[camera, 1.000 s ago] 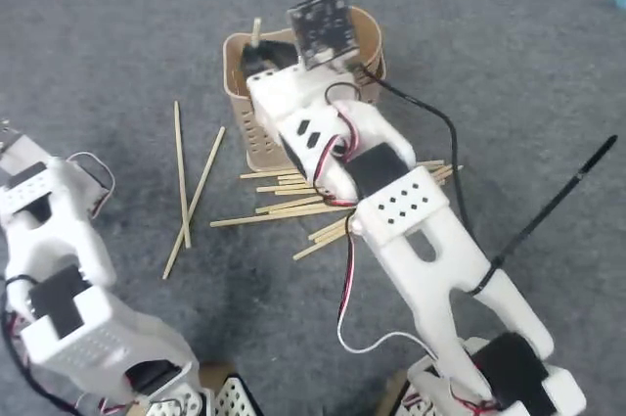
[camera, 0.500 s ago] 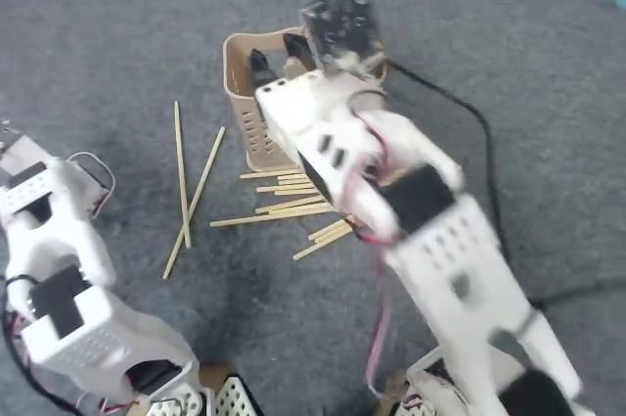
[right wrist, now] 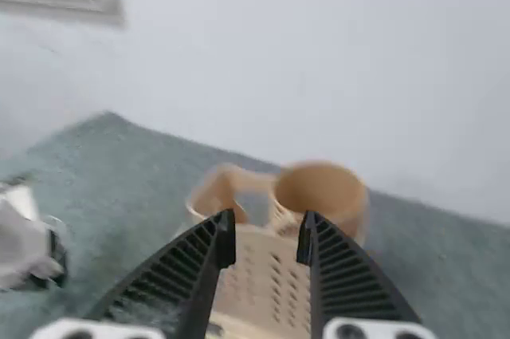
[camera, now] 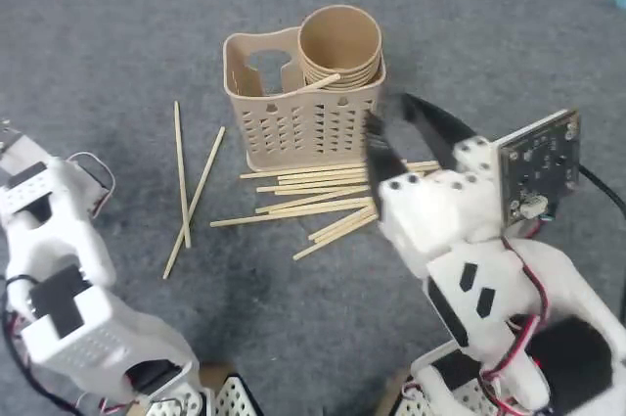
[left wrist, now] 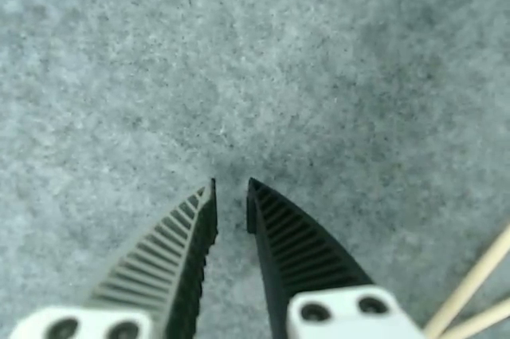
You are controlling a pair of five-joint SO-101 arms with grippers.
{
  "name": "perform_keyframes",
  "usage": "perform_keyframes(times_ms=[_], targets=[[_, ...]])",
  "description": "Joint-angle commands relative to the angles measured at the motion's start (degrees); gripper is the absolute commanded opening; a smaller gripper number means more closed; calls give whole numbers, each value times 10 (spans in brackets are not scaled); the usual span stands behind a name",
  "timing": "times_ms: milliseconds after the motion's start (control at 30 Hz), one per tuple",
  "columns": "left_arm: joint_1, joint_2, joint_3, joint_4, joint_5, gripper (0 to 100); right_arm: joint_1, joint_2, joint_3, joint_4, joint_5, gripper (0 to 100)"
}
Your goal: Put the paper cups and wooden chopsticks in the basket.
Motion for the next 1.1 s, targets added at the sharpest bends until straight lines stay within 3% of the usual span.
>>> perform_keyframes(times_ms=[0, 167, 300, 400, 567, 700, 1067], targets=[[1, -4, -22, 6, -2, 62, 61, -87, 69, 98, 7, 145], [33, -4, -24, 25, -60, 62, 117, -194, 309, 104, 12, 144], [55, -4, -26, 40, -88, 62, 197, -263, 490, 21, 16, 144], [69, -5, -31, 48, -120, 62, 249, -306, 623, -65, 58, 144], [98, -4, -67, 78, -124, 62, 280, -364, 825, -174, 58, 144], [141, -4, -120, 119, -124, 62, 291, -374, 804, -114, 57, 144], [251, 81, -331, 193, -128, 66, 292, -409, 823, -90, 90, 144]])
